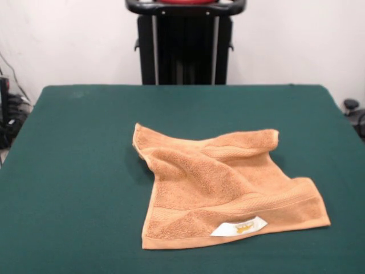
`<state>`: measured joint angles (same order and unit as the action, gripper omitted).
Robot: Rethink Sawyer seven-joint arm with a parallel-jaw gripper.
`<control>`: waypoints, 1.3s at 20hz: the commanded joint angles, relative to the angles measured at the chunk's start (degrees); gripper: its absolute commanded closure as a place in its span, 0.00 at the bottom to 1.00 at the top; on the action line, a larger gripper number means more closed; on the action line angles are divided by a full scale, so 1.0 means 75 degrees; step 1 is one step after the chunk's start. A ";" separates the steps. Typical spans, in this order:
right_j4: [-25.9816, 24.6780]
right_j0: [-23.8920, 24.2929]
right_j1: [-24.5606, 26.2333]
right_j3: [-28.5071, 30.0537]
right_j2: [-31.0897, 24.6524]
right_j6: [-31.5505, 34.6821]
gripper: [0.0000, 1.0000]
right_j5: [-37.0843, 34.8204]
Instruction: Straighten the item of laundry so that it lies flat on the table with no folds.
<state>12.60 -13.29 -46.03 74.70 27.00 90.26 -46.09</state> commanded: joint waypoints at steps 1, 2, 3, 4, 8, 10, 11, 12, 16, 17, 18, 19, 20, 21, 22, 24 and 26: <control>-0.0017 -0.0047 0.0827 0.1011 -0.1006 0.1393 0.00 -0.0259; -0.0036 -0.0069 0.0879 0.1008 -0.0965 0.1433 0.00 -0.0307; -0.0109 -0.0127 0.0942 0.0997 -0.0883 0.1474 0.00 -0.0335; -0.0170 -0.0175 0.1021 0.0984 -0.0812 0.1514 0.00 -0.0386; -0.0025 -0.0118 0.1205 0.1379 -0.0925 0.1607 0.00 0.0061; 0.0072 -0.0077 0.1264 0.1593 -0.1016 0.1651 0.00 0.0424; 0.0093 -0.0075 0.1298 0.1671 -0.1036 0.1683 0.00 0.0577; 0.0137 -0.0042 0.1307 0.1773 -0.1100 0.1669 0.00 0.0773; 0.0160 -0.0079 0.1312 0.1841 -0.1091 0.1719 0.00 0.1005; 0.0156 -0.0115 0.1310 0.1814 -0.1040 0.1754 0.00 0.0920; 0.0156 -0.0137 0.1299 0.1782 -0.1011 0.1749 0.00 0.0854; 0.0158 -0.0155 0.1295 0.1742 -0.0972 0.1763 0.00 0.0752; 0.0176 -0.0163 0.1284 0.1721 -0.0956 0.1764 0.00 0.0644; 0.0167 -0.0182 0.1274 0.1698 -0.0921 0.1766 0.00 0.0581; 0.0179 -0.0190 0.1267 0.1687 -0.0903 0.1779 0.00 0.0525; 0.0192 -0.0165 0.1285 0.1691 -0.0924 0.1763 0.00 0.0560; 0.0211 -0.0144 0.1319 0.1745 -0.0963 0.1776 0.00 0.0725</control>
<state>12.68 -13.22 -37.95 79.26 26.37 90.26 -41.02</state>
